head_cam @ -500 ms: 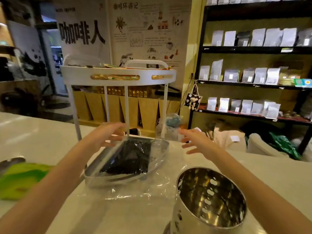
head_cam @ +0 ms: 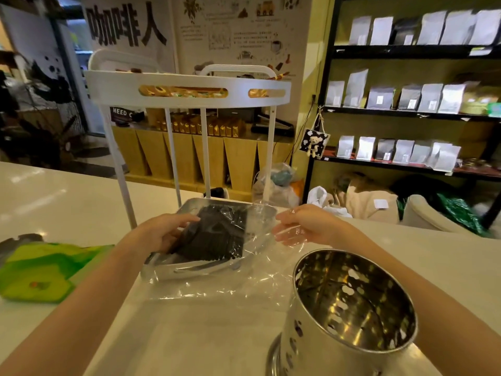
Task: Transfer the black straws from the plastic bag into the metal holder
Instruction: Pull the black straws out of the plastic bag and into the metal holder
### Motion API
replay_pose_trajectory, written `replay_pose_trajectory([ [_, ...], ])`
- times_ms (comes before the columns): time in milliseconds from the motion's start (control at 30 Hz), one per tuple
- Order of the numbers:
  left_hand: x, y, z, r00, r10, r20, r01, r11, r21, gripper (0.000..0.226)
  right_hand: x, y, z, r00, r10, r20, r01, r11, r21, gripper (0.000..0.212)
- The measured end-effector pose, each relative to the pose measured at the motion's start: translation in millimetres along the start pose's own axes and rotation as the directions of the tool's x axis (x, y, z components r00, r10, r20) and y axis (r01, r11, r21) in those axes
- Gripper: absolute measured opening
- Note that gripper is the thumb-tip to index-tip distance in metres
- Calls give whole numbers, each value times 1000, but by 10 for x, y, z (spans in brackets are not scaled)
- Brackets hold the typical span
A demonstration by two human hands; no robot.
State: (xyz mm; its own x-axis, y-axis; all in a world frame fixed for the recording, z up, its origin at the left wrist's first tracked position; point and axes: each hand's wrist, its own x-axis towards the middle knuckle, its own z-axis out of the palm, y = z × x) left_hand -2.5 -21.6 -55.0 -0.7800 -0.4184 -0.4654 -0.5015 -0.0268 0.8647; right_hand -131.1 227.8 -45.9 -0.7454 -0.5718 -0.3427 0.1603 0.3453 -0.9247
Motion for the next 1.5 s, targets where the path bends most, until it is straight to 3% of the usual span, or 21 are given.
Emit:
replay_pose_trajectory([
  [100, -20, -32, 11, 999, -12, 41, 15, 996, -90, 66, -27, -64, -23, 1000, -18, -9, 18, 1000, 23, 16],
  [167, -23, -31, 21, 997, -15, 75, 28, 984, -175, 58, -89, -153, -49, 999, -50, -2, 50, 998, 35, 18],
  [333, -127, 130, 92, 993, 27, 115, 13, 941, -338, 49, -315, -463, -161, 965, -254, -66, 252, 967, -38, 21],
  [400, -198, 218, 120, 987, 66, 144, -3, 918, -397, 57, -443, -622, -210, 939, -328, -100, 318, 943, -102, 18],
  [467, -302, 306, 175, 978, 112, 175, -31, 910, -413, 60, -597, -779, -267, 917, -371, -144, 355, 926, -125, 15],
  [600, -519, 503, 356, 945, 233, 231, -103, 878, -467, 22, -976, -1038, -408, 837, -474, -273, 428, 879, -211, 27],
  [700, -624, 667, 570, 922, 305, 237, -172, 874, -455, 40, -1315, -1178, -504, 799, -507, -323, 458, 861, -221, 22],
  [800, -786, 852, 781, 888, 371, 271, -245, 882, -402, 32, -1644, -1282, -685, 748, -538, -388, 481, 843, -243, 29],
  [933, -1073, 1010, 1101, 844, 385, 375, -230, 889, -396, 40, -2143, -1285, -943, 691, -548, -471, 456, 836, -304, 27],
  [1033, -1349, 1020, 1384, 809, 374, 453, -192, 897, -397, 31, -2493, -1138, -1134, 658, -539, -526, 436, 842, -318, 26],
  [1100, -1516, 977, 1571, 786, 348, 510, -134, 902, -410, 23, -2742, -996, -1238, 659, -518, -546, 427, 855, -296, 22],
  [1300, -1898, 801, 2116, 787, 332, 521, -153, 922, -356, 7, -3339, -510, -1523, 674, -391, -627, 327, 919, -221, 26],
  [1500, -2141, 410, 2463, 809, 345, 476, -161, 909, -386, 38, -3683, 23, -1686, 732, -280, -621, 231, 960, -160, 23],
])
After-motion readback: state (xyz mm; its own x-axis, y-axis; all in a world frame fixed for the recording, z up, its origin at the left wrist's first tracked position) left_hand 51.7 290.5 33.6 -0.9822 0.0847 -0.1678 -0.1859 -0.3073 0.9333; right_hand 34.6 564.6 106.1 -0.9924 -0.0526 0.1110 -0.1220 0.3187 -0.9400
